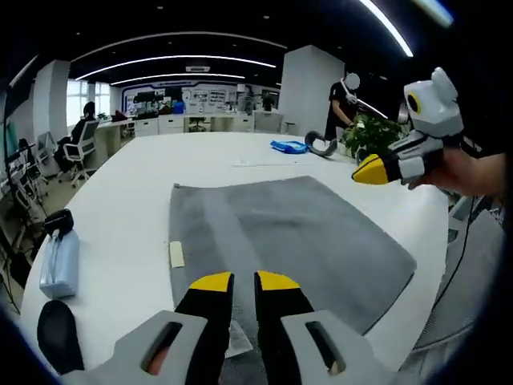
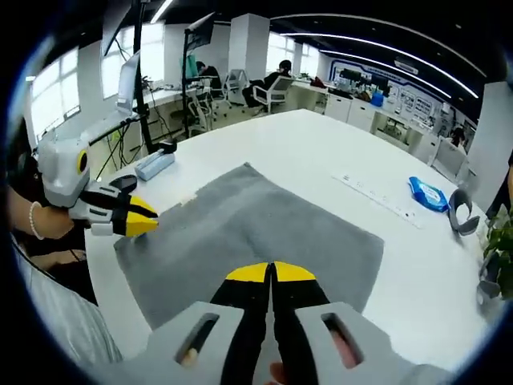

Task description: Fold the towel on the table until its edges align and the towel forms a compact rectangular stack.

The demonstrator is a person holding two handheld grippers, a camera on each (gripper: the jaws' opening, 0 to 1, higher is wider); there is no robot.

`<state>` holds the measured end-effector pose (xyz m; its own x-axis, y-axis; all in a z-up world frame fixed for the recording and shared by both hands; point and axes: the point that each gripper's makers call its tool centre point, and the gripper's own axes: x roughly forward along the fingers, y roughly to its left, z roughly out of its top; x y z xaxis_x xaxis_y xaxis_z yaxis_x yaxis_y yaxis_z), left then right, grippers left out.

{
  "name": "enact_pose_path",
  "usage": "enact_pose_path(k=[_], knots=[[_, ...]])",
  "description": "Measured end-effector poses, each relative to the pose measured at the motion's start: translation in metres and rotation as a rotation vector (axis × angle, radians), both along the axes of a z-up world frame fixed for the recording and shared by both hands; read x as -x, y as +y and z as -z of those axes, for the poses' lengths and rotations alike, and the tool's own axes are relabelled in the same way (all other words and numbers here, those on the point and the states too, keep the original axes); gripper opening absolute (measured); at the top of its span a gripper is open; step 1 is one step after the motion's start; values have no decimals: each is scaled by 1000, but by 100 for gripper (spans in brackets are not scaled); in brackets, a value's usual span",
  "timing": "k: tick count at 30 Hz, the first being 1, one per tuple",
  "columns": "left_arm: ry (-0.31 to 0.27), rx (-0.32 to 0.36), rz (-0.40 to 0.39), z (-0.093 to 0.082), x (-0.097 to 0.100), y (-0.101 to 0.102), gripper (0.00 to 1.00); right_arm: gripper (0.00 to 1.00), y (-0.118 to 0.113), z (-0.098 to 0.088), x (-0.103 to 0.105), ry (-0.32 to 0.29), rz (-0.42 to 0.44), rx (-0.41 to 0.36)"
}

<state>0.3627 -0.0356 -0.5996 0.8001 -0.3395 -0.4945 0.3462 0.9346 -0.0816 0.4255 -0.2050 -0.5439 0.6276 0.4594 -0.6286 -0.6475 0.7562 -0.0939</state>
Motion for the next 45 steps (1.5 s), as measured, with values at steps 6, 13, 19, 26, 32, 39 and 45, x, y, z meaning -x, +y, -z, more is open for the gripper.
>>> enact_pose_path(k=[6,13,19,26,32,39,45], knots=[[2,-40,30,1,14,-5,11,0,-10,-7,-21,36,17,-42],[19,-55,35,3,25,-2,9,0,-25,-11,-53,97,69,-98],[45,-37,44,-1,35,-3,8,0,-39,-2,-77,140,101,-86],[76,-28,51,-1,40,-17,8,0,-53,22,-95,213,136,-35],[106,-41,81,7,44,-31,8,0,-64,45,-108,251,138,25],[158,-55,109,24,49,-38,8,0,-69,69,-113,313,154,68],[183,-82,131,34,47,-40,8,0,-72,87,-118,338,157,113]])
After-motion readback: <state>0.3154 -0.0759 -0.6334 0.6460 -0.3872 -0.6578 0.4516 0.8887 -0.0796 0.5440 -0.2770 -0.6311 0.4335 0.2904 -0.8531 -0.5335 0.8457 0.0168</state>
